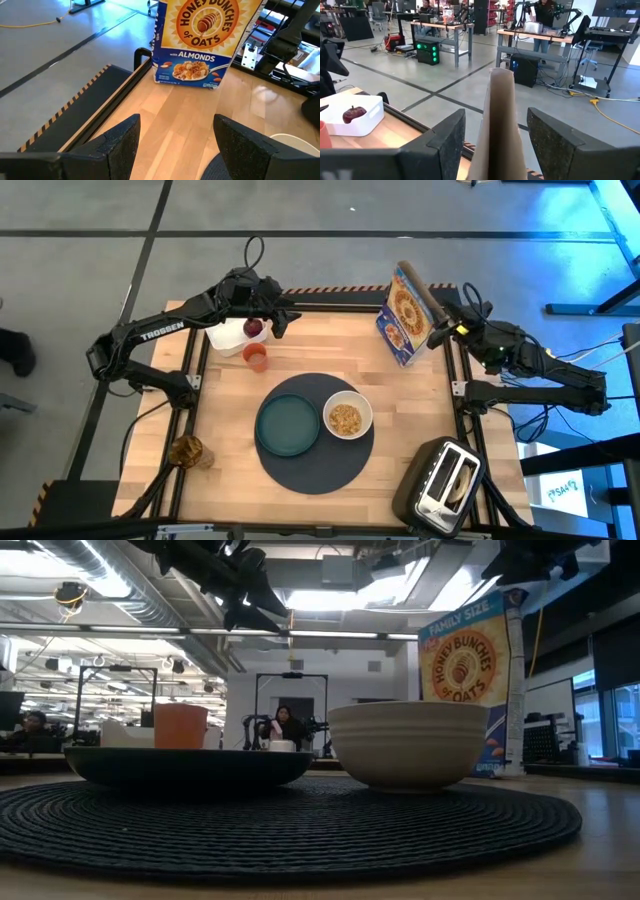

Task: Arrange a breakfast setting
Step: Put the toasted bagel on the blue plate

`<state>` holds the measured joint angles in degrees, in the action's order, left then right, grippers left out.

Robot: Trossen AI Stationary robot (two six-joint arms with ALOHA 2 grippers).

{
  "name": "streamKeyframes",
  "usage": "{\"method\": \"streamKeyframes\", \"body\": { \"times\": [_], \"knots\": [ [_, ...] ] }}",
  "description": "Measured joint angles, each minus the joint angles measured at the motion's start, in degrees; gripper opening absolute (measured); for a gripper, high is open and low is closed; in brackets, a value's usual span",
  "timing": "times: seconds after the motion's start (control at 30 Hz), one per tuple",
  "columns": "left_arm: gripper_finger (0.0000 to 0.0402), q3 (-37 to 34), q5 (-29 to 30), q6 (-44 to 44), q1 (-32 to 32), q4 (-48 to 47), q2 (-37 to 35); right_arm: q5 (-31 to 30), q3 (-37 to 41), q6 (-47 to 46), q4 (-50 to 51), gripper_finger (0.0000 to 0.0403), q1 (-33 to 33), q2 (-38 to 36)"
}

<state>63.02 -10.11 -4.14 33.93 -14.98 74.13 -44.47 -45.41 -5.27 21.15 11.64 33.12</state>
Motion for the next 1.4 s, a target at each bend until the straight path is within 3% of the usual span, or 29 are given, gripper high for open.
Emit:
{"method": "streamKeyframes", "body": {
  "times": [0.13, 0.23, 0.5, 0.8, 1.1, 1.4],
  "knots": [
    [0.0246, 0.0, 0.31, 0.0, 0.0, -0.02, 0.0, 0.0, 0.0, 0.0, -0.88, 0.0202, 0.0, 0.0],
    [0.0246, 0.0, 3.74, -1.51, 0.4, -1.68, -0.39, 0.19, 0.0, 0.03, -3.49, 0.0202, 0.0, 0.0],
    [0.0232, 0.04, 11.37, -7.43, 9.05, -17.3, -3.25, 3.61, -4.4, -0.08, -5.1, 0.0202, 0.0, 1.85],
    [0.0194, 0.04, 11.43, -6.27, 15.35, -30.34, 3.02, 5.57, -9.33, 2.06, -4.61, 0.0202, -0.02, 8.51],
    [0.0135, 0.04, 10.84, -4.32, 17.93, -32.84, 6.39, 6.16, -10.23, 0.95, -4.61, 0.0202, -0.02, 9.55],
    [0.0117, 0.04, 6.78, -4.57, 17.72, -33.46, 6.86, 7.56, -10.39, -0.4, -4.54, 0.0202, -0.02, 9.46]
  ]
}}
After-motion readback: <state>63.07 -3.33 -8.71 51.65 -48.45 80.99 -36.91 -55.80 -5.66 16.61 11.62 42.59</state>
